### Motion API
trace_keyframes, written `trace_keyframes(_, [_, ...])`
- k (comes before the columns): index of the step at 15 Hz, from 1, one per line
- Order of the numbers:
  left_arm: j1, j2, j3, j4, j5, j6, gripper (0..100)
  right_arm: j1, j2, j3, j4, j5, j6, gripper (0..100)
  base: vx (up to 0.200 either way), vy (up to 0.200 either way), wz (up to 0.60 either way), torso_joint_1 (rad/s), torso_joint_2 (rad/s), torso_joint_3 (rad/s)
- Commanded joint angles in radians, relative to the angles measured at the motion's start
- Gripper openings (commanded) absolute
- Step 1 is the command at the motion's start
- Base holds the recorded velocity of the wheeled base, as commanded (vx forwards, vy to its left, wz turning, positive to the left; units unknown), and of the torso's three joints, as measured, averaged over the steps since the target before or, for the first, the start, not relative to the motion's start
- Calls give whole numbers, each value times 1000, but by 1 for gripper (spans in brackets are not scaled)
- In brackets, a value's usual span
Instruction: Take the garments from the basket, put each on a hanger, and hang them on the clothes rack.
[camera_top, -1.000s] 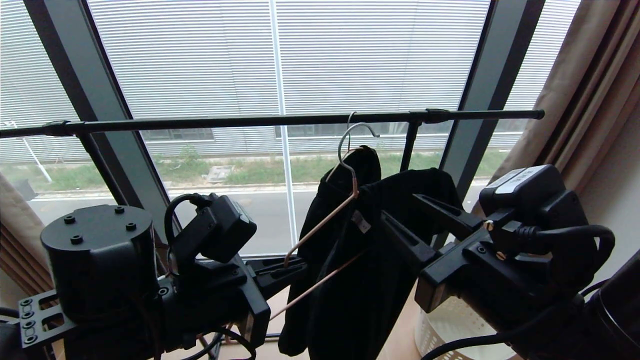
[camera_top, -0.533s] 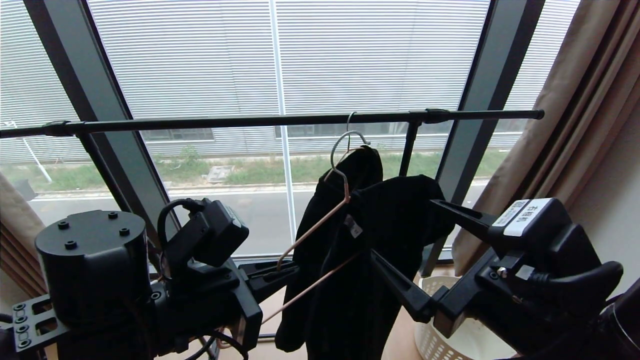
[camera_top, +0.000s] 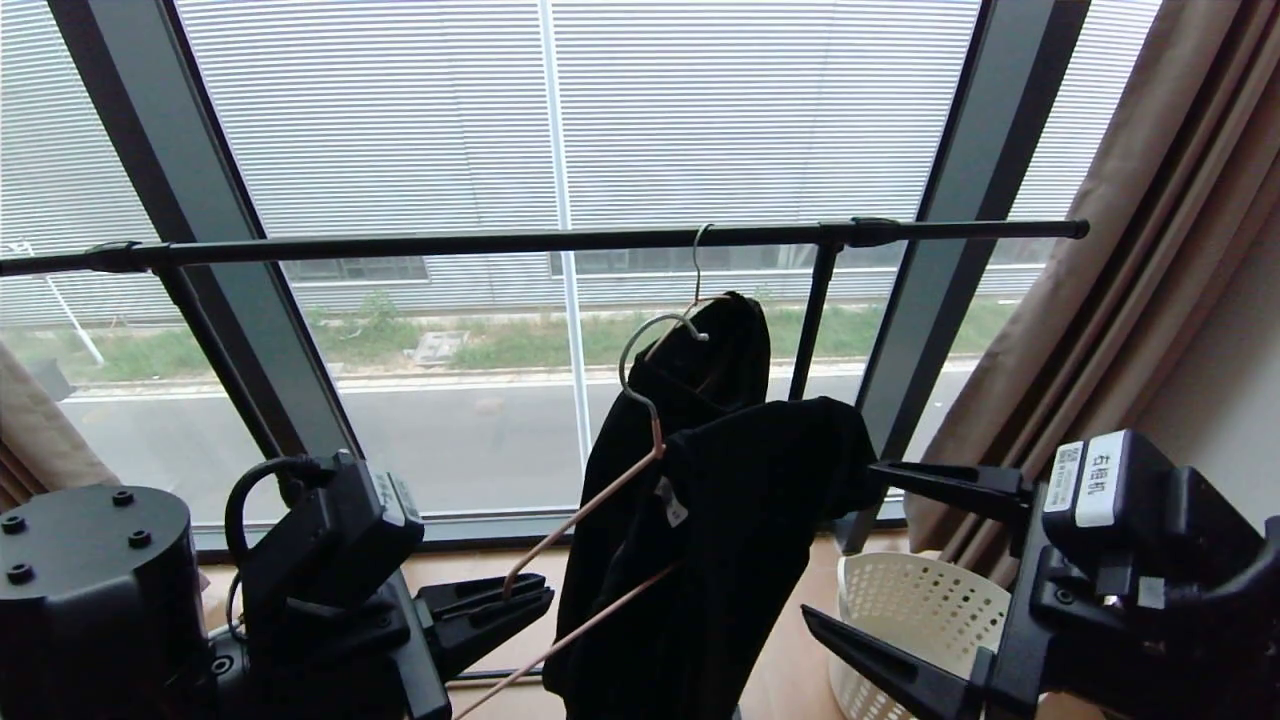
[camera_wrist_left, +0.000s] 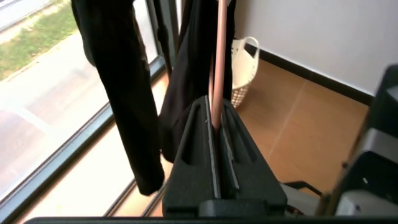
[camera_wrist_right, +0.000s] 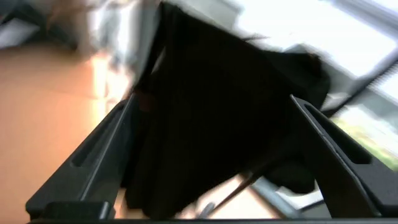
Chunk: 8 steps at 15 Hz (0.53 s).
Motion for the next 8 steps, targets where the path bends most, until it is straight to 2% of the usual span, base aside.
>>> trace_keyframes(1, [0, -40, 36, 0, -1, 1, 0, -180, -118, -196, 289, 233, -50, 100, 0, 0, 0, 0, 0, 0])
trace_keyframes(2, [0, -51, 44, 0, -1, 1, 0, -239, -109, -268, 404, 308, -108, 100, 0, 0, 0, 0, 0, 0])
trace_keyframes(3, [0, -60, 49, 0, -1, 1, 0, -268, -99, -320, 488, 345, -153, 100, 0, 0, 0, 0, 0, 0])
trace_keyframes(7, [-3, -97, 88, 0, -3, 1, 0, -288, -35, -498, 790, 405, -337, 100, 0, 0, 0, 0, 0, 0])
trace_keyframes(8, [-4, -100, 96, 0, -3, 1, 0, -288, -17, -523, 835, 416, -364, 100, 0, 0, 0, 0, 0, 0])
